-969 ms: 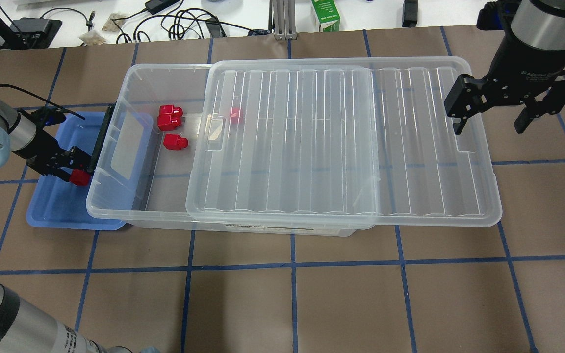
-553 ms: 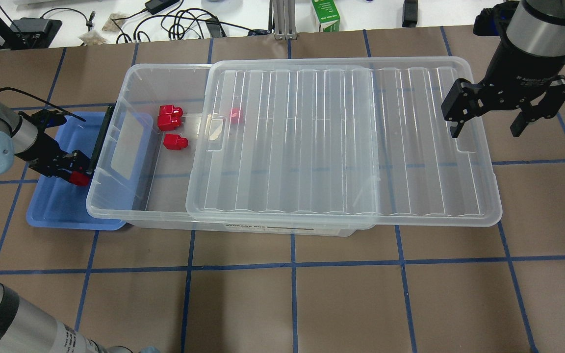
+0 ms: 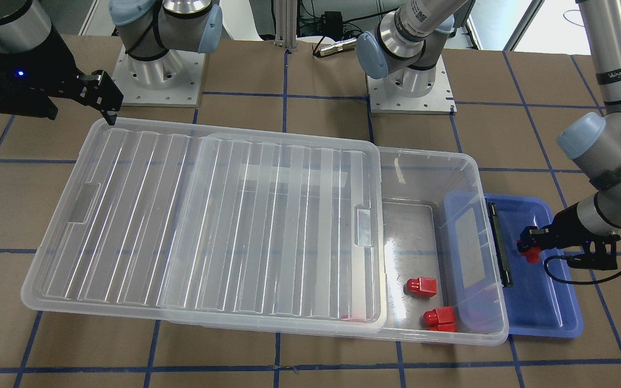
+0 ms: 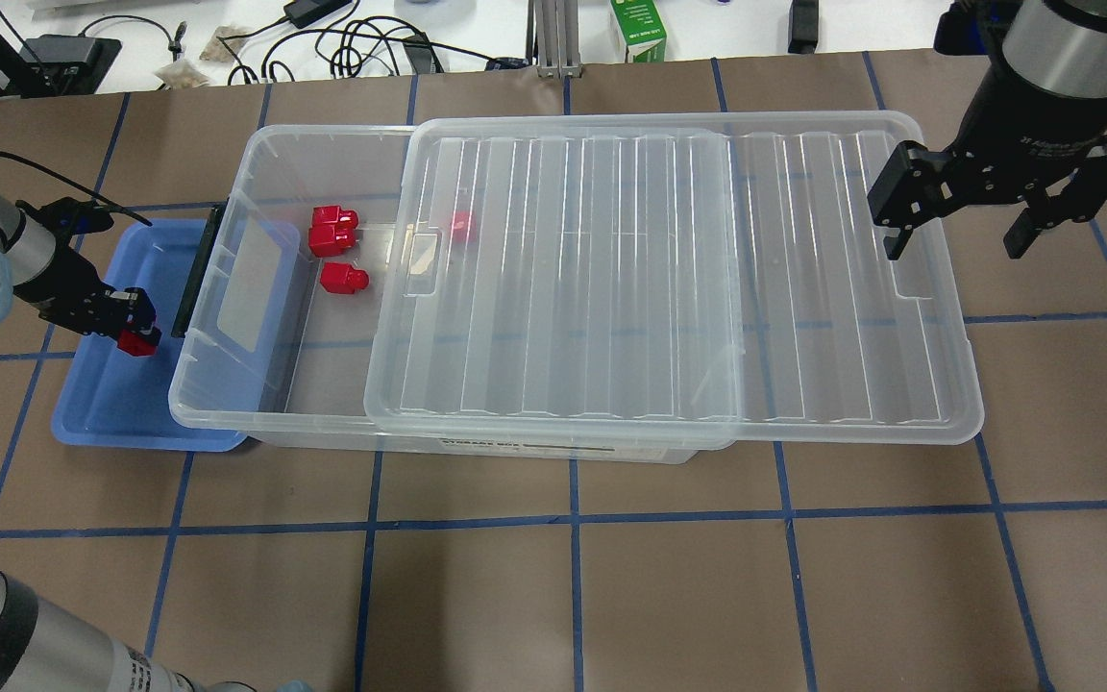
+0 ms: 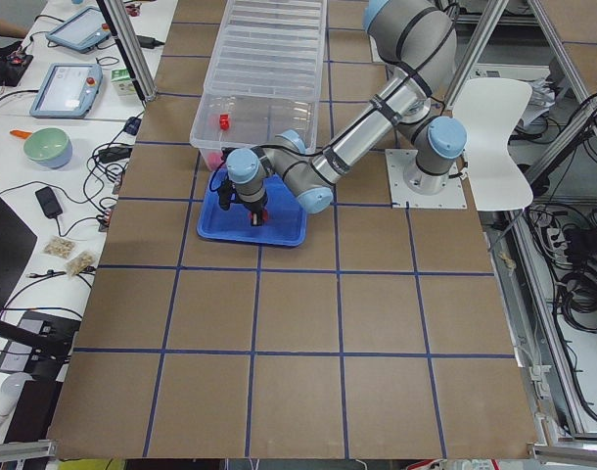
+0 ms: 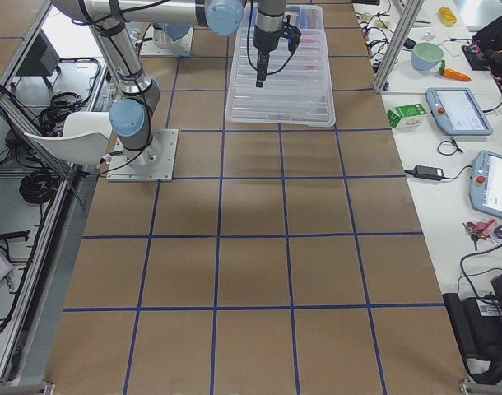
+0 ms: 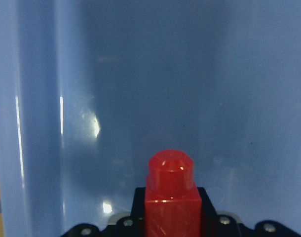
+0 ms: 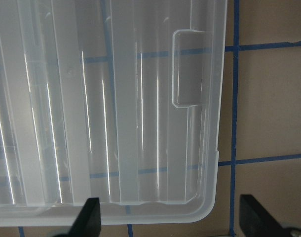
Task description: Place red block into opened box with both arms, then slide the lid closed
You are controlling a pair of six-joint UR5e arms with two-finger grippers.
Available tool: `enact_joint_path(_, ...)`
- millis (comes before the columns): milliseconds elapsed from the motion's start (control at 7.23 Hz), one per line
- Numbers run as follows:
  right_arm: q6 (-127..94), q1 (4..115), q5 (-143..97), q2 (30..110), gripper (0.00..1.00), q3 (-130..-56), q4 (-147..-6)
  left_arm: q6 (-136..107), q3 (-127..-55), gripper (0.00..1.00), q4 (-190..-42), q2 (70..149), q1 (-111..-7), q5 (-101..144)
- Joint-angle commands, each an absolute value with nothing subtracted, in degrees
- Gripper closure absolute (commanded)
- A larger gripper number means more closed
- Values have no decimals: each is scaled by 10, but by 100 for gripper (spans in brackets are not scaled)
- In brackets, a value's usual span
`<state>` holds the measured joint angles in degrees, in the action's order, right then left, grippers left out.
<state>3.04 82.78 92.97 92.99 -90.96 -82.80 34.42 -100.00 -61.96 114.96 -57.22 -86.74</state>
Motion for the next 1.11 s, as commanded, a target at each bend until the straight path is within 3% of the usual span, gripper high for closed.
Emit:
enact_joint_path(0,30,829,930,941,0,-906,-823,343,-888,100,-800,1098,-582,-883)
enact_joint_path(138,30,829,931,947,0,-906,-822,332,-825,100,-876,1079,-609,-883)
enact_joint_path(415,30,829,933,956,0,-911,-822,196,-815,100,-901,1050,-729,-884)
enact_joint_path(969,30,829,939,967,0,-914,-821,98,-940,100,-777,1038,-832,-882)
